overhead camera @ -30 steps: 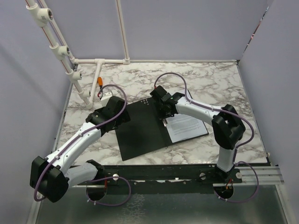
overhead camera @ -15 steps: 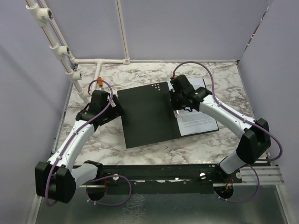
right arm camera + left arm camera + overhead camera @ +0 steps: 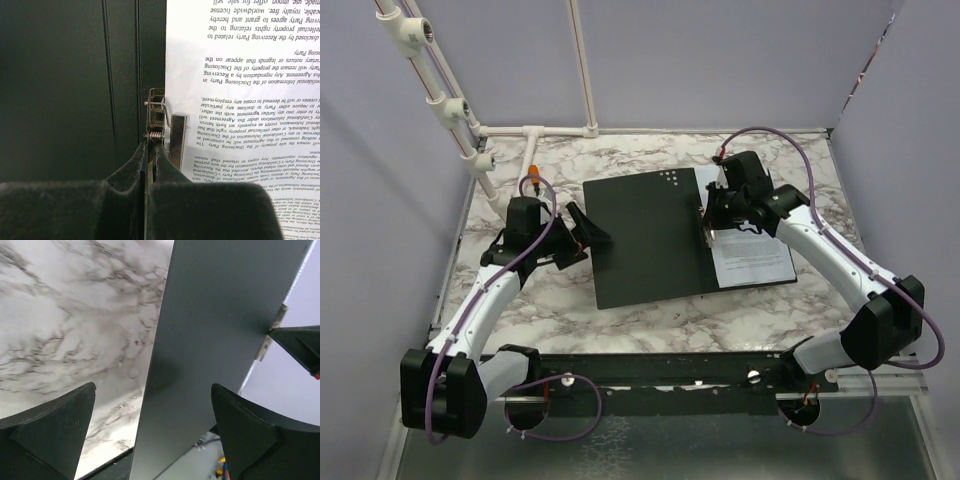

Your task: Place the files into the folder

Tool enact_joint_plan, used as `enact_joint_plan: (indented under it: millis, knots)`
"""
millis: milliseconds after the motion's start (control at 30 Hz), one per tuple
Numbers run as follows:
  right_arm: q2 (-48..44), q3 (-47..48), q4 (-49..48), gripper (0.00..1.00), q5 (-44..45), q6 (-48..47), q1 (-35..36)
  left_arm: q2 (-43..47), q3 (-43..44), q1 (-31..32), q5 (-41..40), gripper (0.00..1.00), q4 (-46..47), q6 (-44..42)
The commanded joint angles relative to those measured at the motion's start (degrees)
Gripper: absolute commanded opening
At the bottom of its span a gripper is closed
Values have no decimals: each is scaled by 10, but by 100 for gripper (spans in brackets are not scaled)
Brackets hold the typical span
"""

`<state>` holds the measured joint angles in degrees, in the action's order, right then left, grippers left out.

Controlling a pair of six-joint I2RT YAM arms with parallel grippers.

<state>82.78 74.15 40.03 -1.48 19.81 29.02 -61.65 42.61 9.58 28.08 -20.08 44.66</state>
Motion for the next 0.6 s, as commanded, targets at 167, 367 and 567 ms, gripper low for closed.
enact_joint_plan:
  millis: [167, 367, 567]
  knots:
    - [-31, 3, -14, 1, -69, 5, -3, 15, -21, -6, 142, 83, 104, 72]
    - [-29, -3, -17, 1, -61, 7, -3, 23, -21, -5, 155, 53, 107, 84]
    - [-21, -13, -21, 1, -62, 7, -3, 25, -22, -6, 160, 19, 107, 84]
